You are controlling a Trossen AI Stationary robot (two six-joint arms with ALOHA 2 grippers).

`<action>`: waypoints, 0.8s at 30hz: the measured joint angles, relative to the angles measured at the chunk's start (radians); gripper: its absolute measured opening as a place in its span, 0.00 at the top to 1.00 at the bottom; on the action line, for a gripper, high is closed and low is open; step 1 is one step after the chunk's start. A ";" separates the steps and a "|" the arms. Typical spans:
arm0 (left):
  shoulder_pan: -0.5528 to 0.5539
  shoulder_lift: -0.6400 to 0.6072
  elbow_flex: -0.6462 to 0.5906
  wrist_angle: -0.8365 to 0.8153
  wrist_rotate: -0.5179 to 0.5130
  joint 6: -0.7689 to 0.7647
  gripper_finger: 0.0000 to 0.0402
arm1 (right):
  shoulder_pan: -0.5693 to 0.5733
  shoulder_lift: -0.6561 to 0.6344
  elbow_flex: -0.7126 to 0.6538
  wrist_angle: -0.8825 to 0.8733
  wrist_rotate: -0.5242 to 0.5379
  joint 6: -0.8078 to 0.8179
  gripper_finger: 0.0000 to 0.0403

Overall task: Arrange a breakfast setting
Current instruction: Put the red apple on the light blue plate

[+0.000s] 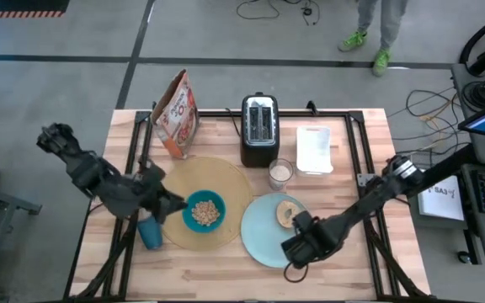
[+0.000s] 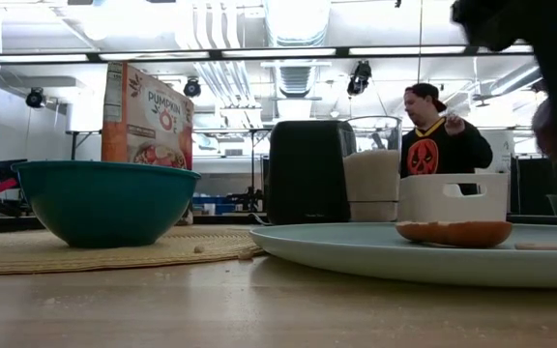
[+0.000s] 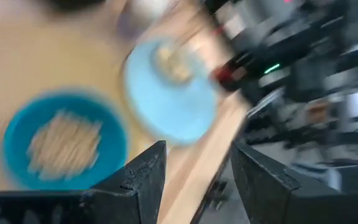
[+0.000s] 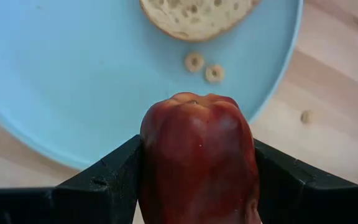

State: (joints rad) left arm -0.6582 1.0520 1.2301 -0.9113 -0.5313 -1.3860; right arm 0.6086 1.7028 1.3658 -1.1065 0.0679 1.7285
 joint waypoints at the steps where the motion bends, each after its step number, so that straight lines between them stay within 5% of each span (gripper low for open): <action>1: 0.000 0.017 0.000 -0.048 0.040 -0.064 0.60 | -0.010 0.011 0.002 0.001 -0.001 -0.030 0.43; 5: -0.002 0.102 0.000 -0.272 0.254 -0.300 0.60 | -0.051 0.040 -0.003 0.002 -0.004 -0.153 0.43; 9: -0.010 0.189 0.000 -0.393 0.403 -0.378 0.60 | -0.099 0.052 -0.006 0.005 0.010 -0.251 0.43; 17: -0.011 0.271 0.000 -0.401 0.435 -0.396 0.59 | -0.123 0.052 -0.007 0.029 0.051 -0.335 0.36; 24: -0.011 0.214 -0.003 -0.442 0.445 -0.357 0.46 | -0.131 0.066 -0.011 0.043 0.055 -0.343 0.27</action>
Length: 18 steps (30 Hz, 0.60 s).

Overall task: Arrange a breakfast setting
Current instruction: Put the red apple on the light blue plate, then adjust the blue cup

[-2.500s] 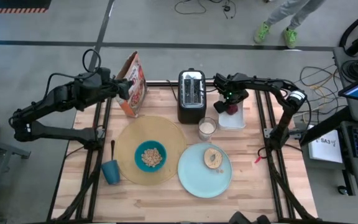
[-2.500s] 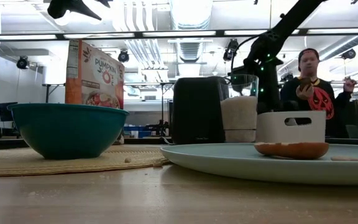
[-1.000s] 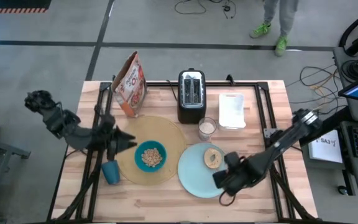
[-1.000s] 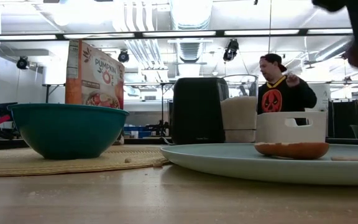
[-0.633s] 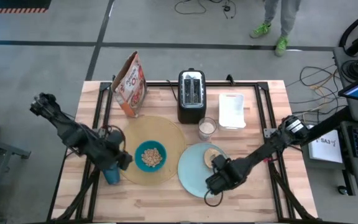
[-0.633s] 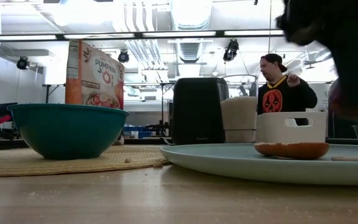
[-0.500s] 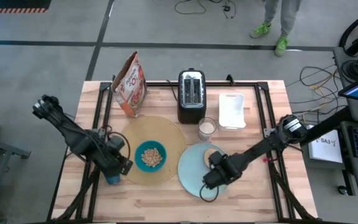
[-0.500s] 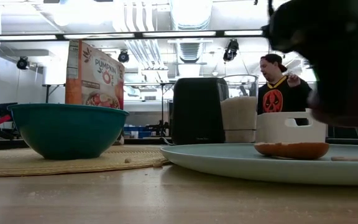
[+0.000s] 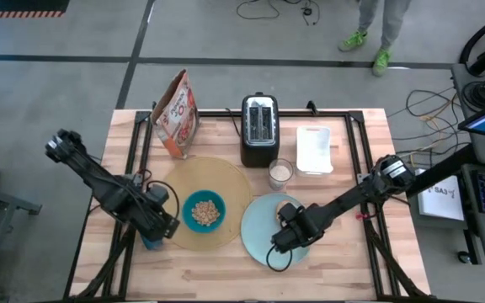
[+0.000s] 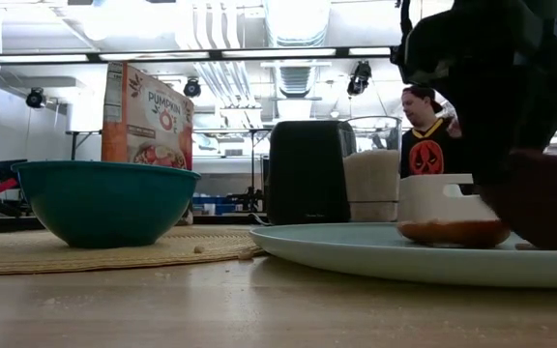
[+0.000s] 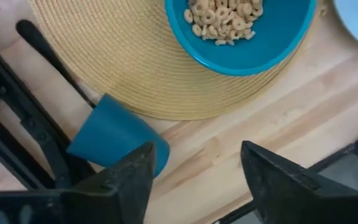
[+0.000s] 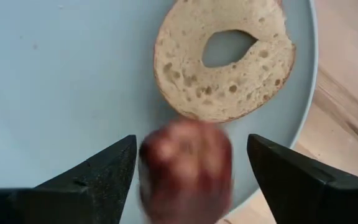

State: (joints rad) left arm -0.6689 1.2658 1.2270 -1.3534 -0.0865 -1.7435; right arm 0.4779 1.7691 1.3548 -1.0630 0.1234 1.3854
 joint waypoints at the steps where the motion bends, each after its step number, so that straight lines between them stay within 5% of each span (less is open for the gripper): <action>1: 0.000 -0.013 -0.001 -0.003 0.000 0.020 0.44 | -0.003 0.000 0.000 0.000 0.000 -0.006 0.26; 8: 0.003 -0.112 -0.014 -0.027 0.021 0.196 0.33 | -0.007 -0.025 -0.001 -0.005 0.000 -0.042 0.22; 13: 0.006 -0.189 -0.089 -0.091 0.112 0.142 0.35 | -0.007 -0.097 -0.001 -0.006 0.018 -0.043 0.23; 18: 0.006 -0.255 -0.234 0.074 0.140 0.102 0.39 | 0.002 -0.213 -0.001 -0.006 0.111 -0.035 0.24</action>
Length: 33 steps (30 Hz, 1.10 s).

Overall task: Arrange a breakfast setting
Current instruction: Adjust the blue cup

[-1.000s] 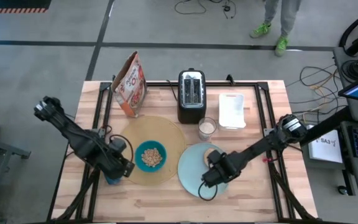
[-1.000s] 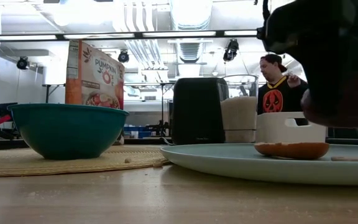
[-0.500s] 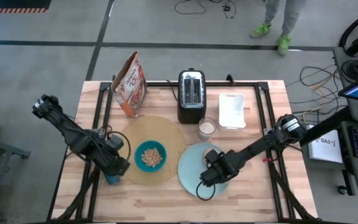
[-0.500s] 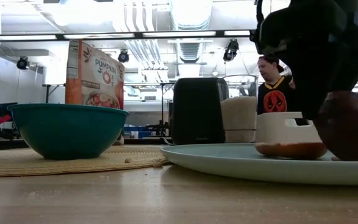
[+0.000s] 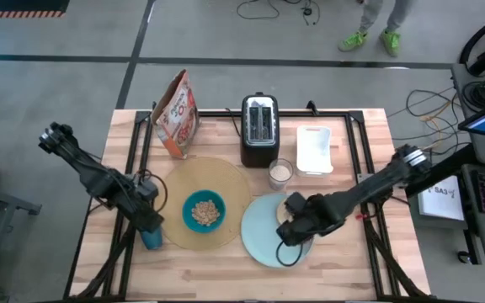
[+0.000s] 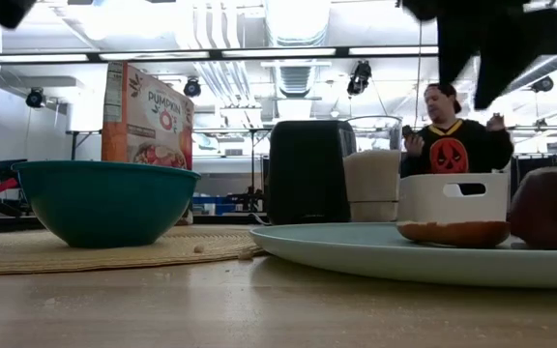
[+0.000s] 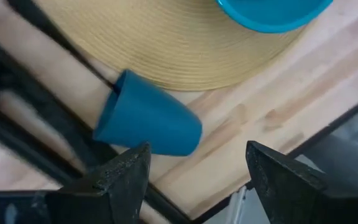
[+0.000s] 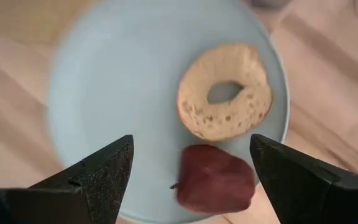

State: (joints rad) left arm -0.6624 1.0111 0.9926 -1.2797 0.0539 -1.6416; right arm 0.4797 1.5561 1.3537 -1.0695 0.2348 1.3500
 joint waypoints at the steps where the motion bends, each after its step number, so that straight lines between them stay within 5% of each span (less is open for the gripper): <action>1: 0.000 -0.008 -0.028 0.032 0.008 0.000 0.39 | 0.001 -0.026 0.000 -0.001 0.020 0.002 0.23; 8: 0.006 0.001 -0.174 0.013 0.017 -0.115 0.44 | 0.002 -0.161 0.000 0.005 0.131 0.023 0.22; 16: 0.026 -0.016 -0.282 0.071 0.018 -0.053 0.48 | -0.001 -0.181 0.000 0.005 0.167 0.036 0.22; 33: 0.068 0.065 -0.288 0.113 0.010 -0.020 0.53 | -0.003 -0.133 0.000 0.005 0.150 0.009 0.22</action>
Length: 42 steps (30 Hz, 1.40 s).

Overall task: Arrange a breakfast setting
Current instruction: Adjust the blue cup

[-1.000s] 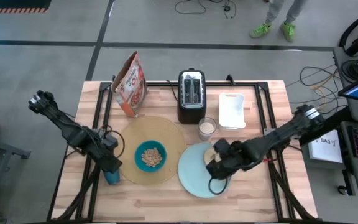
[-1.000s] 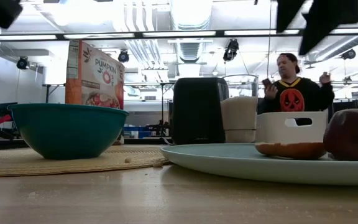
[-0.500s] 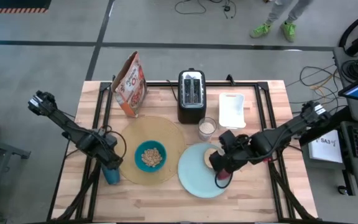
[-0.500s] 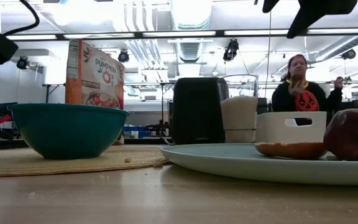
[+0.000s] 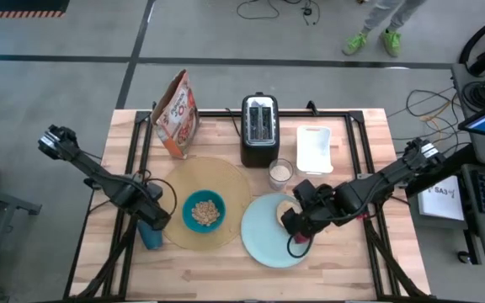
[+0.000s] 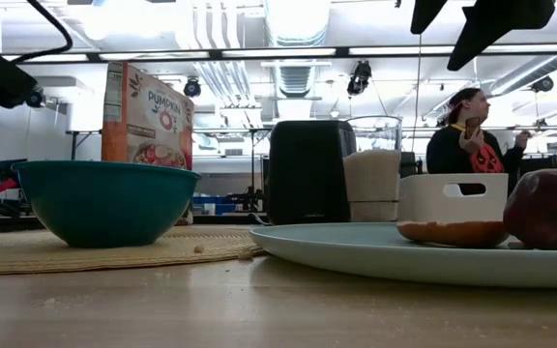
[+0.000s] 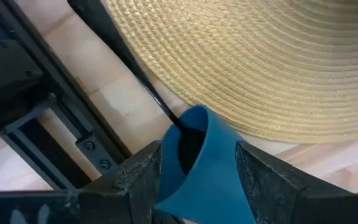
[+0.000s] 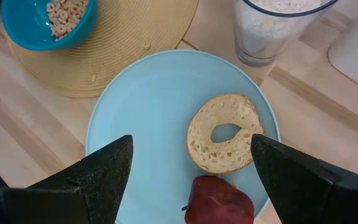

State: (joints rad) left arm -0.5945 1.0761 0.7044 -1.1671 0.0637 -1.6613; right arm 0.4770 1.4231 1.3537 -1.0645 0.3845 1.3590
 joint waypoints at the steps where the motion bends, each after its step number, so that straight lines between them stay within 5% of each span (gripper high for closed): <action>1: 0.007 0.010 -0.006 0.017 0.009 -0.001 0.54 | 0.000 0.000 0.000 0.000 0.000 -0.005 0.22; 12: 0.019 0.109 -0.010 0.153 0.104 -0.003 0.63 | 0.000 0.000 0.000 0.000 0.000 -0.027 0.22; 25: 0.006 0.117 0.008 0.171 0.134 0.010 0.90 | 0.000 0.000 0.000 0.000 0.035 -0.037 0.22; 42: 0.004 0.146 0.014 0.183 0.295 0.167 0.56 | 0.000 0.000 0.000 0.004 0.065 -0.043 0.24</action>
State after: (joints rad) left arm -0.5901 1.2217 0.7184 -0.9837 0.3592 -1.4945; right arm 0.4770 1.4235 1.3537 -1.0604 0.4496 1.3163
